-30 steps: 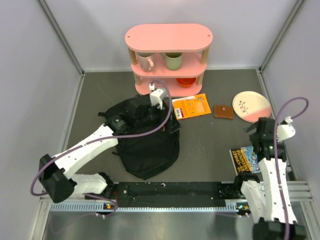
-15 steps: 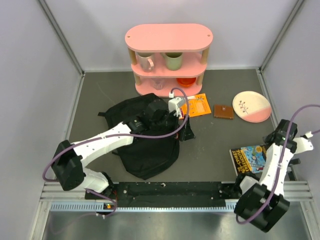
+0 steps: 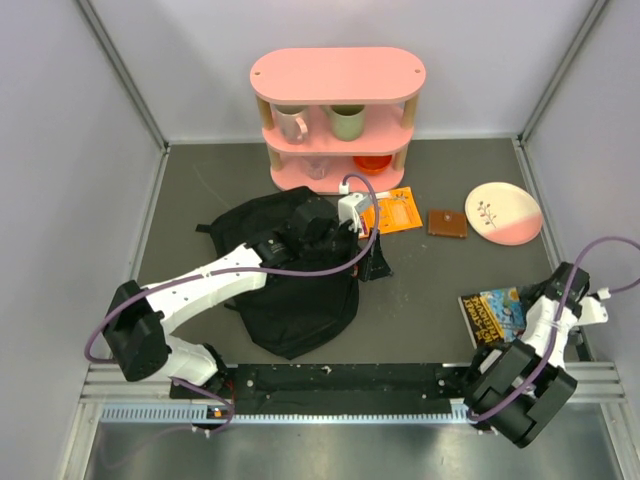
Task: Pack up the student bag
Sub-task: Pick up the book from the center of the board.
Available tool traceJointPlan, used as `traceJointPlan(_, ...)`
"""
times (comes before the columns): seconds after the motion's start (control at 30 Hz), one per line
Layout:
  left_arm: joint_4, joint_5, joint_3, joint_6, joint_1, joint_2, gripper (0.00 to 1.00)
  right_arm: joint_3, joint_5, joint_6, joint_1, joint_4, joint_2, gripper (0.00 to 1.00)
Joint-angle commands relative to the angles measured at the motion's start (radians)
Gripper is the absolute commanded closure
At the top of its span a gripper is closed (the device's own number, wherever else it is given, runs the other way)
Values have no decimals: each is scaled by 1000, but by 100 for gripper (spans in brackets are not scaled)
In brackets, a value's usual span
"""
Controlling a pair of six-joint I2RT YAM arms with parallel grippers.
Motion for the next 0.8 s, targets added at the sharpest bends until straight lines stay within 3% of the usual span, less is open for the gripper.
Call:
traceJointPlan(0.0, 54, 6, 33, 0, -5, -7, 1, -79, -226, -77, -4, 157, 31, 1)
traceJointPlan(0.27, 51, -5, 52, 14, -3, 21, 1, -190, -552, -125, 26, 272, -2, 5)
traceJointPlan(0.77, 48, -22, 98, 31, -5, 121, 1, -102, -637, -207, 388, 323, 176, 5)
